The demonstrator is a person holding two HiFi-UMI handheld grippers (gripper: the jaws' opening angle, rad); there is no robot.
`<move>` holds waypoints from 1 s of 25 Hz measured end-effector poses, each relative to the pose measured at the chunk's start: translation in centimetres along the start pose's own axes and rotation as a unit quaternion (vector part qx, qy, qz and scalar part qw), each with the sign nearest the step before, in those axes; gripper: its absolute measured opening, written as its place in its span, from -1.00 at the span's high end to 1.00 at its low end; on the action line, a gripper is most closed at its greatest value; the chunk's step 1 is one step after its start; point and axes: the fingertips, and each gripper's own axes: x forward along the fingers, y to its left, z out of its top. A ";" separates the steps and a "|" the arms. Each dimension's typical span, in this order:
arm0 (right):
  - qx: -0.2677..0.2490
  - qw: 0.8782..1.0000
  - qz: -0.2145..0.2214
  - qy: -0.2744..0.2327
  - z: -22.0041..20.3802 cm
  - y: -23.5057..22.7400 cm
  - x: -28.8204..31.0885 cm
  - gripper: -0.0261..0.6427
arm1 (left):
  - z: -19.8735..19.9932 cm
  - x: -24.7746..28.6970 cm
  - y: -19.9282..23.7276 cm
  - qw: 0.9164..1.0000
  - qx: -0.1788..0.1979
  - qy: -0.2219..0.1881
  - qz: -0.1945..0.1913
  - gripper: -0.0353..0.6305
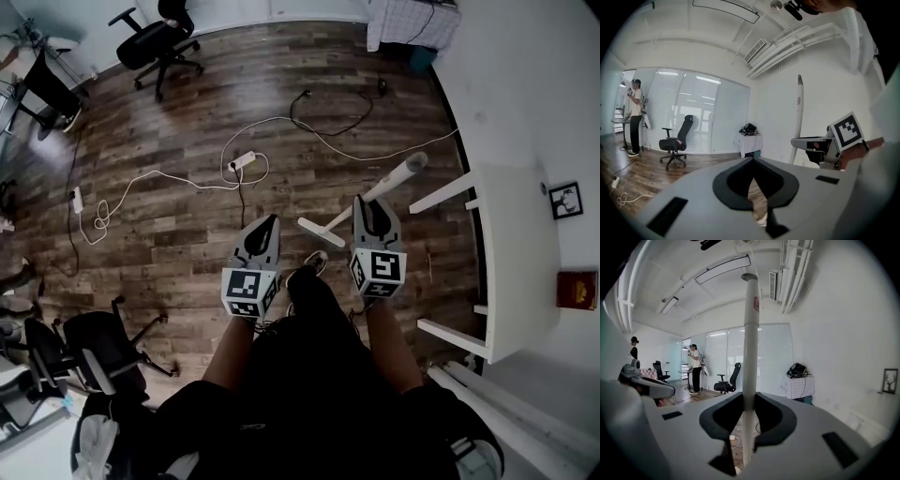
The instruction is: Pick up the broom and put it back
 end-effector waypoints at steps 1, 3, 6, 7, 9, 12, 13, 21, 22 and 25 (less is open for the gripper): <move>0.002 1.000 -0.004 0.001 -0.4 -0.6 0.9 0.63 | -0.2 1.3 0.3 1.000 0.002 0.007 -0.003 0.89; 0.008 1.000 -0.017 0.004 -0.9 -1.9 3.0 0.63 | -0.2 4.2 1.2 1.000 0.012 0.025 -0.011 0.89; 0.016 0.999 -0.043 0.014 -1.2 -3.7 5.7 0.63 | 0.7 9.0 1.8 0.997 0.036 0.049 -0.039 0.89; 0.015 0.999 -0.049 0.013 -1.3 -4.3 6.2 0.63 | 1.1 10.5 1.6 0.997 0.041 0.053 -0.048 0.89; 0.015 0.998 -0.059 0.006 -1.7 -5.6 7.0 0.63 | 1.5 13.4 0.8 0.995 0.051 0.056 -0.067 0.89; 0.030 0.996 -0.083 0.012 -2.9 -8.2 7.8 0.63 | 1.5 17.8 -0.9 0.991 0.063 0.066 -0.095 0.89; 0.037 0.995 -0.091 0.016 -3.1 -9.0 8.0 0.63 | 1.5 19.1 -1.5 0.990 0.064 0.072 -0.104 0.89; 0.084 0.985 -0.147 0.018 -3.6 -15.1 8.5 0.63 | 0.8 26.8 -7.1 0.971 0.110 0.103 -0.187 0.89; 0.082 0.984 -0.156 0.021 -3.9 -16.0 8.5 0.63 | 0.9 27.6 -7.8 0.969 0.112 0.105 -0.195 0.89; 0.076 0.980 -0.183 0.024 -5.0 -17.8 7.8 0.63 | 0.9 28.8 -10.0 0.958 0.121 0.113 -0.232 0.89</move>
